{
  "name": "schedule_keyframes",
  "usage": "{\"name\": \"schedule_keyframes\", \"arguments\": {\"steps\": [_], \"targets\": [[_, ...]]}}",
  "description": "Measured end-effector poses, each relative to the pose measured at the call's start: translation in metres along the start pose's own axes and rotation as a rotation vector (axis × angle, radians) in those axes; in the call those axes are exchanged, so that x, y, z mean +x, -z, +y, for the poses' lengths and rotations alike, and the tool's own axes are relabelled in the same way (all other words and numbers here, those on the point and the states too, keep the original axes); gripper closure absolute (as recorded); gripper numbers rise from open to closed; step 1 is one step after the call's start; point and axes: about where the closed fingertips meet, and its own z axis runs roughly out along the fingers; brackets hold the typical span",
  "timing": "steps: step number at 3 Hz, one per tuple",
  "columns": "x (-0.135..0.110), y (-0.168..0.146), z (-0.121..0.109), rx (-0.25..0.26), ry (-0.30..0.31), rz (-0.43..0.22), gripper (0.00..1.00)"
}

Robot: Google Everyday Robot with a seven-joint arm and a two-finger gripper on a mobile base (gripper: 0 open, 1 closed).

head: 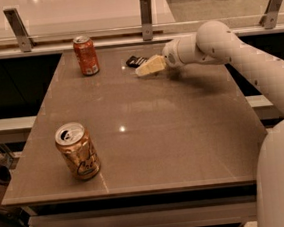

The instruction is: Move rxbar chocolate near orange can

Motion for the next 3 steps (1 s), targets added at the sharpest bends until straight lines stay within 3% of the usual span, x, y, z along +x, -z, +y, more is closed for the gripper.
{"name": "schedule_keyframes", "arguments": {"steps": [1, 3], "targets": [[0.0104, 0.0005, -0.0017, -0.003, -0.017, 0.036, 0.00], [0.0197, -0.0014, 0.0034, -0.014, -0.027, 0.061, 0.41]]}}
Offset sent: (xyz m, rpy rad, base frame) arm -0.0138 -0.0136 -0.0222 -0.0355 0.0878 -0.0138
